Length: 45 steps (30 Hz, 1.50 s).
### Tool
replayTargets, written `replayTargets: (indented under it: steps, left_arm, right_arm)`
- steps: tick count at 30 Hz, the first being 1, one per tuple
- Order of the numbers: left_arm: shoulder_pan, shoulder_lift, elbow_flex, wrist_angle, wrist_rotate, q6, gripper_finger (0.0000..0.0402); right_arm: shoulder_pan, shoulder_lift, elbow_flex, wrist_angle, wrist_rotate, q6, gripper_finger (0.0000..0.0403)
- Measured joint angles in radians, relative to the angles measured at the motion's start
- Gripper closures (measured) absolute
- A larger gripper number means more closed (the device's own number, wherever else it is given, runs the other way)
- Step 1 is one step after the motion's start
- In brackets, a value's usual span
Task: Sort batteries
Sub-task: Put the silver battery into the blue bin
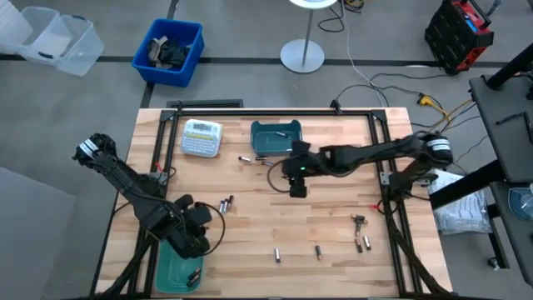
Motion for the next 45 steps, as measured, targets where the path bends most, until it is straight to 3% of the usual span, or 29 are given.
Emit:
replayTargets:
  steps: [9, 23, 35, 45]
  left_arm:
    - [-0.008, 0.0, 0.0, -0.007, -0.181, 0.033, 0.0326]
    - [-0.011, 0.0, -0.006, -0.012, -0.34, 0.069, 0.0326]
    - [-0.011, 0.0, -0.016, 0.005, -0.367, 0.065, 0.0326]
    - [-0.011, 0.0, -0.016, 0.013, -0.374, 0.064, 0.0326]
  right_arm:
    - [-0.077, 0.221, 0.088, 0.116, 0.0, -0.05, 0.0218]
    - [-0.142, 0.336, 0.089, 0.174, 0.0, -0.04, 0.0217]
    - [-0.148, 0.421, 0.089, 0.243, -0.003, -0.009, 0.0217]
    - [-0.152, 0.425, 0.089, 0.255, -0.012, -0.01, 0.0243]
